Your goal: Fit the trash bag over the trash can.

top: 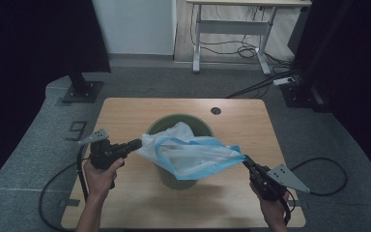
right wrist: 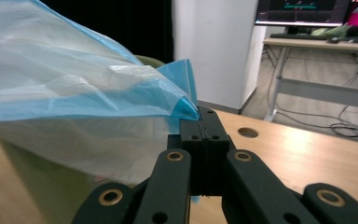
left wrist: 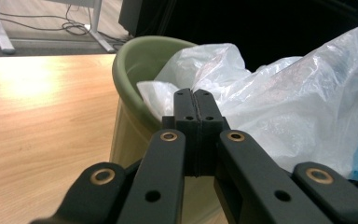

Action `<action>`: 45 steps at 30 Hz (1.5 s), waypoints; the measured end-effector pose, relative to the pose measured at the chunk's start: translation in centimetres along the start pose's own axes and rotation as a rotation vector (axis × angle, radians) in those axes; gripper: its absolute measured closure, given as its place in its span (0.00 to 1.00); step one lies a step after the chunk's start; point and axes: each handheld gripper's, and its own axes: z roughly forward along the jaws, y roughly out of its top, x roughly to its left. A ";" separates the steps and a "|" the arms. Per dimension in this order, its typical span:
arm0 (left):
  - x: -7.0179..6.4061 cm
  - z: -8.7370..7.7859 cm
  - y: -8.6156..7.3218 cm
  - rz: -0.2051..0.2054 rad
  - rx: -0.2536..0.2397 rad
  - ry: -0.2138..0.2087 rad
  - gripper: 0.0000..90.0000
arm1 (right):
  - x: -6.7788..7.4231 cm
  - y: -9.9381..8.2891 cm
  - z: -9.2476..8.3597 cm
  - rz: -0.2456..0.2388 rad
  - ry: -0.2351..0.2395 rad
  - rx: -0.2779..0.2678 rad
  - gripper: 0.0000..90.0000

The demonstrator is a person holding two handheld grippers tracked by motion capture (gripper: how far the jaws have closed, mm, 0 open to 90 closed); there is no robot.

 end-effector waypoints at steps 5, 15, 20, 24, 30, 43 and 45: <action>0.0 -0.4 -0.6 0.011 0.013 0.000 1.00 | 0.2 -1.0 -0.5 0.027 0.042 0.008 0.99; 1.2 -0.9 -2.5 -0.015 0.022 0.009 1.00 | 1.1 -3.4 -0.7 0.036 0.137 0.060 0.99; 1.8 -0.6 -3.0 -0.017 0.038 0.022 1.00 | 1.5 -4.4 0.1 0.042 0.153 0.096 0.99; 2.2 -0.5 -3.2 -0.012 0.042 0.026 1.00 | 1.6 -5.2 0.8 0.045 0.162 0.128 0.99; 2.5 0.3 -2.9 -0.014 0.044 0.042 1.00 | 1.6 -6.1 1.7 0.059 0.159 0.154 0.99; 2.8 1.6 -1.9 -0.016 0.038 0.067 1.00 | 1.6 -6.3 3.9 0.055 0.137 0.183 0.99; 2.7 1.6 -2.2 -0.015 0.040 0.068 1.00 | 1.7 -6.3 4.2 0.056 0.138 0.189 0.99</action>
